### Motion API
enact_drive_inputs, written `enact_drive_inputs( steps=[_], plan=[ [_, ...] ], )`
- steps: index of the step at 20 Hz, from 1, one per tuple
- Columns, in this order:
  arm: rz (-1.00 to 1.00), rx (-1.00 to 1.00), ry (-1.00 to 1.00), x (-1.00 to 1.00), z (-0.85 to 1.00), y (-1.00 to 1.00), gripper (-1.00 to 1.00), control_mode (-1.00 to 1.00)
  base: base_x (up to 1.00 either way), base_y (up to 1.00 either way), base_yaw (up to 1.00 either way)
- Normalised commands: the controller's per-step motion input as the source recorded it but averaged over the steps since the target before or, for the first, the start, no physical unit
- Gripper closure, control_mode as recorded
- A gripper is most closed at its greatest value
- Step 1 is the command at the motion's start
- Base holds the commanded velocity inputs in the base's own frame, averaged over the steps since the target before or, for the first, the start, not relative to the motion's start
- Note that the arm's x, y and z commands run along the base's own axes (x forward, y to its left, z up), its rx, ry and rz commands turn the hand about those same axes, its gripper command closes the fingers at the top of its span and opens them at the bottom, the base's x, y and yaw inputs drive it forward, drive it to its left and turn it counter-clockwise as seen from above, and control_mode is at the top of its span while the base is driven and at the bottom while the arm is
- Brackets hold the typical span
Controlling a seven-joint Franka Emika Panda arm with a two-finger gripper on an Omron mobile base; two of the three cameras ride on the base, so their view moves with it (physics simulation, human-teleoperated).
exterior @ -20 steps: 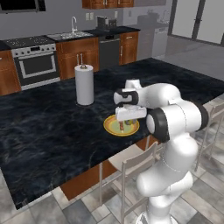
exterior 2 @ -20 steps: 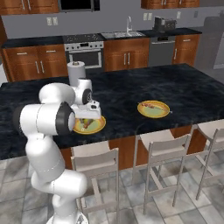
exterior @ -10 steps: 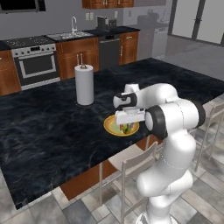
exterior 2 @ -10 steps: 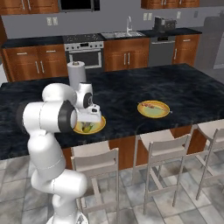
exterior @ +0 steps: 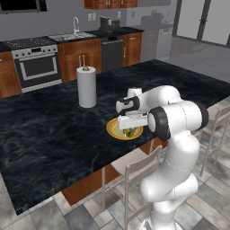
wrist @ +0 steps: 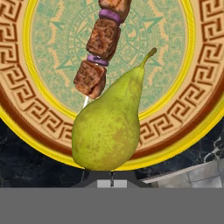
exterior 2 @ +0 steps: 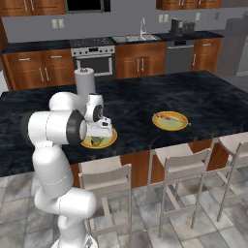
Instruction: Pick up the pear and kiwi from the fridge and place one fruit on each plate on the dining counter.
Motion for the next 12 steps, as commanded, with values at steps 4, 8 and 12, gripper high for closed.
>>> enact_drive_inputs(
  steps=[4, 8, 12],
  plan=[
    [0.0, 0.0, 0.0, 0.0, 0.0, 0.0, 1.0, -1.0, 0.0, 0.0, 0.0],
    [0.0, 0.0, 0.0, 0.0, 0.06, 0.0, 1.0, -1.0, 0.0, 0.0, 0.0],
    [0.0, 0.0, 0.0, -0.05, 0.15, 0.0, -1.0, -1.0, 0.0, 0.0, 0.0]
  ],
)
